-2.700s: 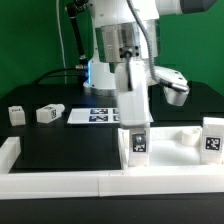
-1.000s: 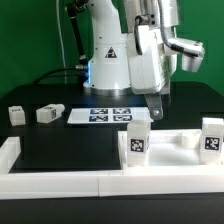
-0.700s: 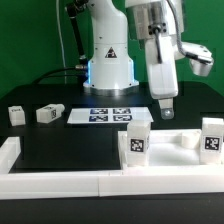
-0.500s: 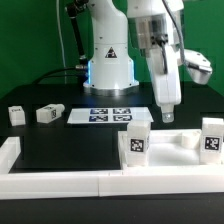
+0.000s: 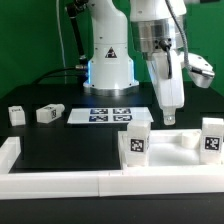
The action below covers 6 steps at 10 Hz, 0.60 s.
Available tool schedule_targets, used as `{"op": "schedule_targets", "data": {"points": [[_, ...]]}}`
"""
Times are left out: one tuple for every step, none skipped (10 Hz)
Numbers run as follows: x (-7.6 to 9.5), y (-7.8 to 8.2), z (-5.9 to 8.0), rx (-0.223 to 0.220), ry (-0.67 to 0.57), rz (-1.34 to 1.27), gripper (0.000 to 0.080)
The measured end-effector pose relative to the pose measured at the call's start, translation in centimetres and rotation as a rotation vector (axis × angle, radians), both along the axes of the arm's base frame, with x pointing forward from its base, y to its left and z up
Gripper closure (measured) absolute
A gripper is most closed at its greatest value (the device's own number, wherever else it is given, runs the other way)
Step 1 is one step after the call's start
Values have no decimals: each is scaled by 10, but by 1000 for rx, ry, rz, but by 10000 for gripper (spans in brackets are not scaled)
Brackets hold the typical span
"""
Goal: Assemble square table
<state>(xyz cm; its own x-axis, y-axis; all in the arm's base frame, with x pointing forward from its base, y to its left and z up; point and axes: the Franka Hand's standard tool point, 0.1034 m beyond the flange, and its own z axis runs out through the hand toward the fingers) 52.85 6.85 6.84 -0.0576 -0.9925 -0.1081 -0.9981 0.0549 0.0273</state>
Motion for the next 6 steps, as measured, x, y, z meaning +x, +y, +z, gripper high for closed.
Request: {"op": "schedule_targets", "data": {"points": [[-11,-2,-8,-14,-7,20,150],[-19,-6,-18,-37,-50,27,150],[-31,-8,-34,-58,-46,37,150],[-36,-7,-45,-67,-28,45,150],[-39,-4,-52,-69,-7,48,150],[-41,-2,-58,-77,-5,59,150]]}}
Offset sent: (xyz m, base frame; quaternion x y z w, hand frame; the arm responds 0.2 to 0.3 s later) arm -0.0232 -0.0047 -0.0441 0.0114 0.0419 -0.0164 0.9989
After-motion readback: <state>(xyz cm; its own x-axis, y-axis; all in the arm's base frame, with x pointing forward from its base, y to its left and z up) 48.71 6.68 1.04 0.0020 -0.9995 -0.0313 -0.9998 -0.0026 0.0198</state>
